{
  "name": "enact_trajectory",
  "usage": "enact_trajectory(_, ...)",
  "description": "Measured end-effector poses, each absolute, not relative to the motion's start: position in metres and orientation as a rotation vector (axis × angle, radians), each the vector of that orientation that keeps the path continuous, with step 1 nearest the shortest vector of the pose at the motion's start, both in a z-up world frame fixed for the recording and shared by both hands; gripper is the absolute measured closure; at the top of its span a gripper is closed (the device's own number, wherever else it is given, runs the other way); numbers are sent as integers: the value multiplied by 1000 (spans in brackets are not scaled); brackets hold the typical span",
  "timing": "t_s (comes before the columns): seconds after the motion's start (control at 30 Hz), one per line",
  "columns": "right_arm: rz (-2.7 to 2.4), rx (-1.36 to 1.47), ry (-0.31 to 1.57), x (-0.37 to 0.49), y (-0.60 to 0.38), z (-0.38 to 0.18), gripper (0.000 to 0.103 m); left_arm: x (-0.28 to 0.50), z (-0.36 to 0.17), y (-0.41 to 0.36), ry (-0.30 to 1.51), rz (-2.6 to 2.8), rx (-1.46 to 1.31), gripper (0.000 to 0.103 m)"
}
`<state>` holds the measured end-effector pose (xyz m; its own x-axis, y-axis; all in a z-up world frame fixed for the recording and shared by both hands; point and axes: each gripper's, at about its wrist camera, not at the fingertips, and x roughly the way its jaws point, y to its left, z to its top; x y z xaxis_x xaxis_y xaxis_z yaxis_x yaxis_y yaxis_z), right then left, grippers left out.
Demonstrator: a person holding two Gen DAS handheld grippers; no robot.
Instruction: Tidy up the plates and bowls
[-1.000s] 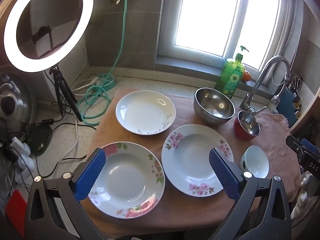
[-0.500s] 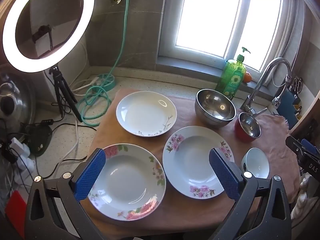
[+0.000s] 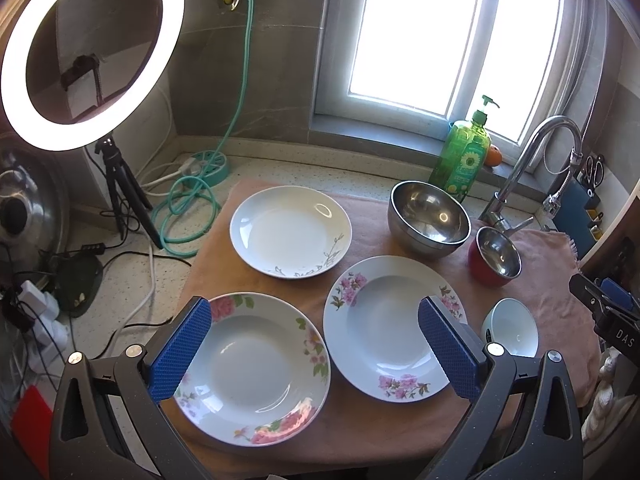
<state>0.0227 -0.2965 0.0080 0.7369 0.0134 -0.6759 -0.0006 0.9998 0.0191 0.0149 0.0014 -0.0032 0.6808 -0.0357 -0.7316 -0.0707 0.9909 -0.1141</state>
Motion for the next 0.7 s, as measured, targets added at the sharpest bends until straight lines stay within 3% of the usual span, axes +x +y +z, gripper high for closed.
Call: enact_trajectory(0.7,12,21,759,24,-294,5,0,17,-5,1,825,19,-129,1)
